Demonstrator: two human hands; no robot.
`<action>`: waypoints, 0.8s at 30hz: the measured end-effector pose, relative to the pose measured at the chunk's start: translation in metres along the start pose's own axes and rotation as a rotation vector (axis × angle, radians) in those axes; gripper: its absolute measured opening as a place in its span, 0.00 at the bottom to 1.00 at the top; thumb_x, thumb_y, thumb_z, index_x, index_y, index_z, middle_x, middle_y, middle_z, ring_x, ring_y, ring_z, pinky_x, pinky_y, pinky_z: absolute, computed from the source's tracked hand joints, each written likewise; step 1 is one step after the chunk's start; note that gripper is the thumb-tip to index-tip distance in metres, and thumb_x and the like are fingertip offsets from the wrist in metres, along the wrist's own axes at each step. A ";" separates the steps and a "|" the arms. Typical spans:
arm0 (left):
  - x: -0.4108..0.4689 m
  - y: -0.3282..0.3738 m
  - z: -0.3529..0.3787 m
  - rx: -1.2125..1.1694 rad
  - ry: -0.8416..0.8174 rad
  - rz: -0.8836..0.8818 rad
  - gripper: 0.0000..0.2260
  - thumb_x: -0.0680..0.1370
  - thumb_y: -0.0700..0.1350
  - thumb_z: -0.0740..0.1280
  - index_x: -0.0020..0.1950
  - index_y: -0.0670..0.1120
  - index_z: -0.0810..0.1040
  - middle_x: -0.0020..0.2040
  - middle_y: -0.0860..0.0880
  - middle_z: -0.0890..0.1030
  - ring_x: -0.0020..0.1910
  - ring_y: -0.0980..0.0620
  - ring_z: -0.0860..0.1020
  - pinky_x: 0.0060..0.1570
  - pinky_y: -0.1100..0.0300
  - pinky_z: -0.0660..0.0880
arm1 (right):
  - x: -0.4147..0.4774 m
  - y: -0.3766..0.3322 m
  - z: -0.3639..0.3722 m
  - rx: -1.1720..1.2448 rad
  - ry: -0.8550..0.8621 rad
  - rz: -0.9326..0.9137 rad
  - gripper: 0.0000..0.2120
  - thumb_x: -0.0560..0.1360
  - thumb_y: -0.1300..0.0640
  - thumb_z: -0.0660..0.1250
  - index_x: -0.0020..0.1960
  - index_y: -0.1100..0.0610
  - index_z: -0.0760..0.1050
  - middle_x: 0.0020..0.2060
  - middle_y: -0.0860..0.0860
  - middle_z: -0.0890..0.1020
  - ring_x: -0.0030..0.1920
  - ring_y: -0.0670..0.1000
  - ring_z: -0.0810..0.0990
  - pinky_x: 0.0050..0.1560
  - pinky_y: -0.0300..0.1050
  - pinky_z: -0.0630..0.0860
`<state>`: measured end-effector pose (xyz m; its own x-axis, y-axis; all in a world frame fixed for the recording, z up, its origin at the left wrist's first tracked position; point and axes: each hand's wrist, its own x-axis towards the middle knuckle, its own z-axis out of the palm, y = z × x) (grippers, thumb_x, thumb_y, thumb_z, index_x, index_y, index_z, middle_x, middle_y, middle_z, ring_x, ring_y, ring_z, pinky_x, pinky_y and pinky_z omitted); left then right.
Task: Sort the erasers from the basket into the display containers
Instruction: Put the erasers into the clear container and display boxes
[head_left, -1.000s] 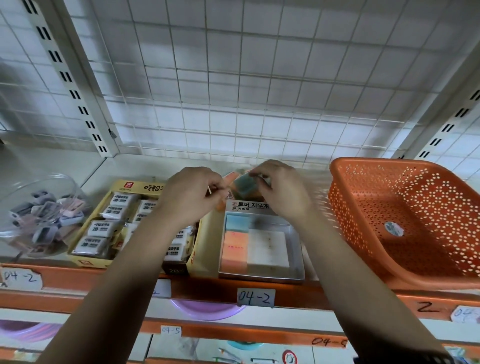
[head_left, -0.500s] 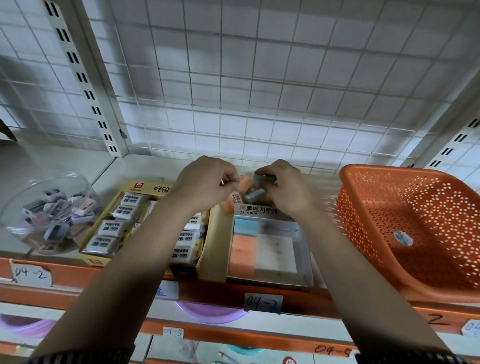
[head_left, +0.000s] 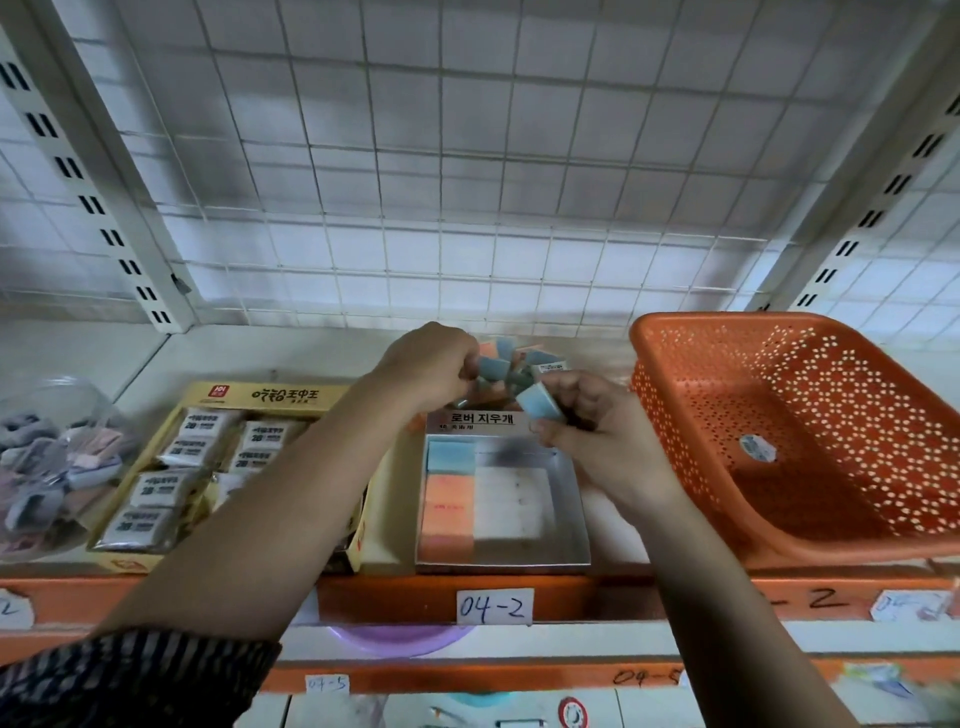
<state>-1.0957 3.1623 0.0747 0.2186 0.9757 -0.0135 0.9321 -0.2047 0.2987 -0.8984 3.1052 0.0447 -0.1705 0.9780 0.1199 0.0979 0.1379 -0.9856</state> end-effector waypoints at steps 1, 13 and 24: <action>0.001 0.000 0.001 0.000 -0.004 -0.009 0.08 0.75 0.45 0.70 0.53 0.47 0.79 0.48 0.48 0.80 0.47 0.48 0.76 0.43 0.57 0.70 | -0.002 0.001 -0.001 0.041 -0.012 0.008 0.20 0.70 0.76 0.69 0.58 0.61 0.77 0.50 0.55 0.85 0.51 0.50 0.83 0.52 0.45 0.79; -0.029 -0.003 -0.014 -0.181 0.117 0.028 0.07 0.75 0.47 0.71 0.49 0.45 0.78 0.46 0.48 0.80 0.46 0.49 0.77 0.46 0.52 0.73 | -0.018 -0.014 0.007 -0.001 -0.224 -0.091 0.24 0.69 0.72 0.72 0.53 0.45 0.81 0.49 0.42 0.84 0.52 0.53 0.81 0.54 0.50 0.79; -0.080 -0.029 -0.002 -0.255 0.332 -0.043 0.07 0.74 0.51 0.72 0.49 0.49 0.80 0.42 0.55 0.77 0.45 0.50 0.78 0.44 0.55 0.75 | -0.013 -0.001 0.035 -0.071 -0.262 0.099 0.12 0.66 0.71 0.76 0.42 0.60 0.75 0.35 0.55 0.80 0.35 0.53 0.79 0.34 0.42 0.77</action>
<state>-1.1410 3.0900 0.0690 0.0375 0.9635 0.2650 0.8278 -0.1785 0.5319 -0.9307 3.0867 0.0401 -0.4034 0.9148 -0.0210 0.1939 0.0630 -0.9790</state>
